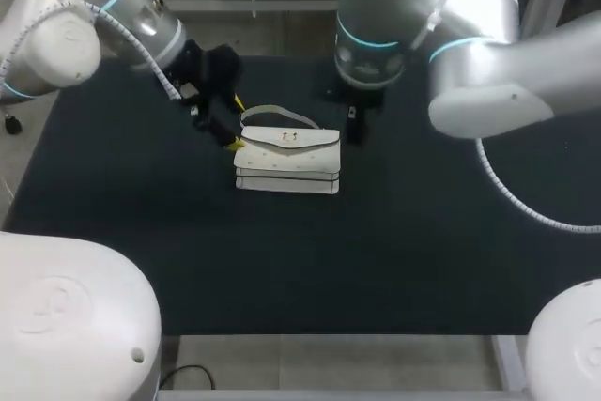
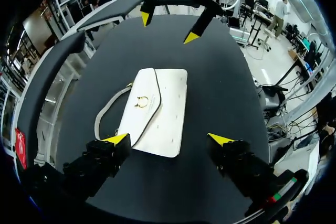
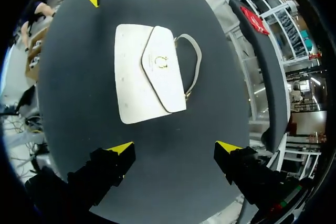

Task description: Pick up the bag, open it, inspect its contents, close it, and place it on the opposite side

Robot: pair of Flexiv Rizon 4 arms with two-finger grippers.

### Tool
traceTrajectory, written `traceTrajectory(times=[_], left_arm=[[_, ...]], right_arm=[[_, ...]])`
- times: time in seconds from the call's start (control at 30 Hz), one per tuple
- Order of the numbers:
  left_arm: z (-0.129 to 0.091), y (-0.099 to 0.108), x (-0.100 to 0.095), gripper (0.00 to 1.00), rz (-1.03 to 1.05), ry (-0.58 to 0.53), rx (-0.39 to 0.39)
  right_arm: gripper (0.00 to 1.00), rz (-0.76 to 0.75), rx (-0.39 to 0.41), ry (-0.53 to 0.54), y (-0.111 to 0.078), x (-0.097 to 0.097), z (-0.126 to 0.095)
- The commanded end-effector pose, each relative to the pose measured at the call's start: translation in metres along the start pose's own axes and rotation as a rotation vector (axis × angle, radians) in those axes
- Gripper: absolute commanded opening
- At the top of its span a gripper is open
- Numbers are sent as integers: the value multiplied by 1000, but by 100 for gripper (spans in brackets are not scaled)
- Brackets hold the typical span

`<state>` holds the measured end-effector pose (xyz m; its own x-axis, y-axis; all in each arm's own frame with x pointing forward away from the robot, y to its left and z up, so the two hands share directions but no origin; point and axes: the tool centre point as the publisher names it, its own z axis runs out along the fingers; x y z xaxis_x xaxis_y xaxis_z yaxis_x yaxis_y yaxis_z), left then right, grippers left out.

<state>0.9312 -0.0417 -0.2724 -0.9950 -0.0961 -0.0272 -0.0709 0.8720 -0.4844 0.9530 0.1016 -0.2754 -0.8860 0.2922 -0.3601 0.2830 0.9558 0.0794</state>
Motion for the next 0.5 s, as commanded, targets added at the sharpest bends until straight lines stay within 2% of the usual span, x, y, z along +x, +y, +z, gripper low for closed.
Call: traceTrajectory(times=[0.03, 0.13, 0.2, 0.27, 0.33, 0.5], left_arm=[[-5, 1, 0, 100, -513, 99, -77], [1, 1, 7, 100, -760, 151, -56], [6, 4, 15, 100, -836, 193, -21], [8, 9, 22, 100, -1030, 72, -37], [8, 9, 22, 100, -1030, 72, -37], [8, 9, 22, 100, -1030, 72, -37]], right_arm=[[100, 398, 97, 308, -4, -8, -12], [100, 533, 62, 381, -14, -5, -11], [100, 623, 61, 382, -19, 1, -10], [100, 768, 85, 351, -24, 8, -7], [100, 884, 156, 257, -30, 17, -5], [100, 884, 156, 257, -30, 17, -5]])
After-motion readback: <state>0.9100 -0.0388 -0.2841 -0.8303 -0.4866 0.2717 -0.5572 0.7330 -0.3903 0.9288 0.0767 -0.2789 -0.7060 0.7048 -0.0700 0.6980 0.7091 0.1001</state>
